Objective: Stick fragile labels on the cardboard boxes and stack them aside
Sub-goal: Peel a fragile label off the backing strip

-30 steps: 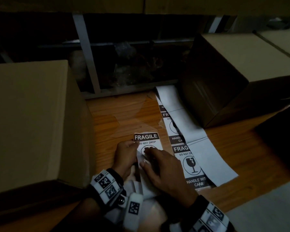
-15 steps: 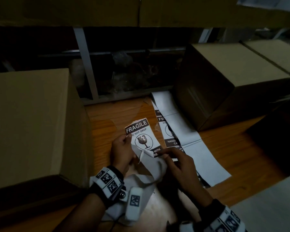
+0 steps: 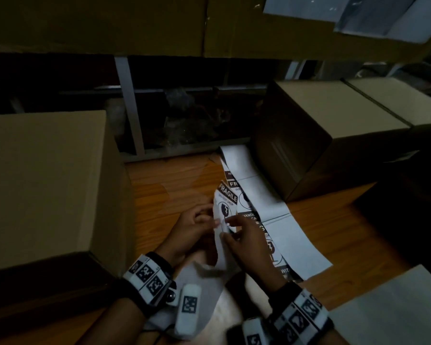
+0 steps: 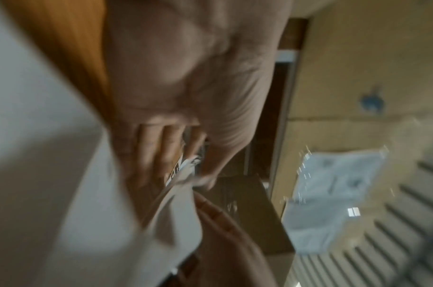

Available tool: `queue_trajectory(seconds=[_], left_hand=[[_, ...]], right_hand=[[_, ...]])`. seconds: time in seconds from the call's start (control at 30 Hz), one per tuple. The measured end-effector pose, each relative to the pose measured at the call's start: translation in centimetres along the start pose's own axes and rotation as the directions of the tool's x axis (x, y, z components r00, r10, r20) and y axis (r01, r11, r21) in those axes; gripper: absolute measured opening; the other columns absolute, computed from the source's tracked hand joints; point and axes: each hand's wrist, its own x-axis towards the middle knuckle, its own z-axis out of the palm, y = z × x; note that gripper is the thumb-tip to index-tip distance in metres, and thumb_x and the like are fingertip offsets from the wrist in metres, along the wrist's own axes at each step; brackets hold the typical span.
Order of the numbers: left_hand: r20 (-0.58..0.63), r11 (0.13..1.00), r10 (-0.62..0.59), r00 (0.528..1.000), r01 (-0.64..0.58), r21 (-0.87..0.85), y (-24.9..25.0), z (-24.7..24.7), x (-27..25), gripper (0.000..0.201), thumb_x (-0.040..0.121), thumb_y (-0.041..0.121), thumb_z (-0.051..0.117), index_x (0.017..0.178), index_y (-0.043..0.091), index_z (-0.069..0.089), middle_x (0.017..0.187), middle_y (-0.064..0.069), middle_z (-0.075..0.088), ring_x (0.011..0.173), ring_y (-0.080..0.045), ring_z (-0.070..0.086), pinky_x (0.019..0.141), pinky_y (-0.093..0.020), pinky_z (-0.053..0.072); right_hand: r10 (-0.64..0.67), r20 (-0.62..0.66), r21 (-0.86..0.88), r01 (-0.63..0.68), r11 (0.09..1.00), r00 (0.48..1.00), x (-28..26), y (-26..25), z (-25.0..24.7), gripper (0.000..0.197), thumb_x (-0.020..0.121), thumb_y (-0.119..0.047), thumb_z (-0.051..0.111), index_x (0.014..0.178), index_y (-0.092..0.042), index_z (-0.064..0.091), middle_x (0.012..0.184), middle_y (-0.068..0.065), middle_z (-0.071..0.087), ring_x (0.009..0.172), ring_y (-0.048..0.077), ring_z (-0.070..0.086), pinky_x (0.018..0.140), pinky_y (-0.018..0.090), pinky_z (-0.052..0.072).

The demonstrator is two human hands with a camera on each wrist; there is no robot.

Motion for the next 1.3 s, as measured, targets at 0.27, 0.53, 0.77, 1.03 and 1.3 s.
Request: queue_trajectory(seconds=[0.27,0.53,0.77,1.03,1.3], left_hand=[[0.057,0.978,-0.059,0.997,0.047,0.203,-2.4,-0.3,0.0,0.045,0.082,-0.006,0.067,0.116,0.022,0.060,0.117,-0.010,0.068,0.100,-0.025,0.068,0.076,-0.042,0.058],[-0.362,0.994,0.049,0.931,-0.080,-0.072,-0.5,0.1,-0.3,0.019,0.092,0.004,0.057,0.099,0.016,0.070,0.099,-0.005,0.071,0.084,-0.029,0.064,0.068,-0.042,0.053],[-0.370,0.841,0.020,0.929,-0.215,-0.497,2.6,2.4,-1.4,0.025,0.084,-0.012,0.043,0.084,0.006,0.061,0.085,-0.018,0.064,0.076,-0.027,0.062,0.065,-0.033,0.052],[-0.366,0.923,0.384,0.848,-0.357,0.142,1.8,6.7,-2.9,0.022,0.086,0.028,0.072,0.078,0.011,0.061,0.080,-0.009,0.067,0.076,-0.021,0.062,0.065,-0.030,0.049],[-0.173,0.821,0.512,0.842,-0.420,0.386,0.3,15.9,-2.0,0.014,0.081,0.017,0.075,0.071,0.021,0.065,0.093,0.003,0.071,0.089,-0.015,0.066,0.081,-0.041,0.054]], right_hand=[[0.053,0.276,0.102,-0.084,0.991,0.960,-1.2,0.0,-0.3,0.031,0.089,-0.009,0.066,0.120,-0.008,0.066,0.115,0.010,0.070,0.104,0.017,0.067,0.094,0.031,0.053],[0.158,0.246,0.367,-0.243,0.898,0.956,-3.0,0.9,-2.3,0.053,0.081,-0.036,0.075,0.129,-0.020,0.058,0.116,-0.005,0.070,0.103,0.012,0.068,0.089,0.030,0.055],[0.090,0.212,0.583,-0.200,0.787,0.973,-0.7,-0.3,-3.1,0.041,0.079,0.000,0.072,0.117,-0.013,0.063,0.110,0.008,0.073,0.101,0.023,0.070,0.086,0.040,0.058],[0.068,0.230,0.746,-0.221,0.629,0.971,1.8,-1.0,-10.8,0.031,0.095,0.001,0.046,0.087,-0.016,0.071,0.088,0.006,0.074,0.082,0.023,0.068,0.071,0.034,0.054],[-0.023,0.278,0.780,-0.212,0.588,0.960,0.4,4.4,-17.7,0.041,0.089,-0.029,0.069,0.115,0.002,0.061,0.110,0.020,0.069,0.105,0.030,0.067,0.084,0.039,0.058]])
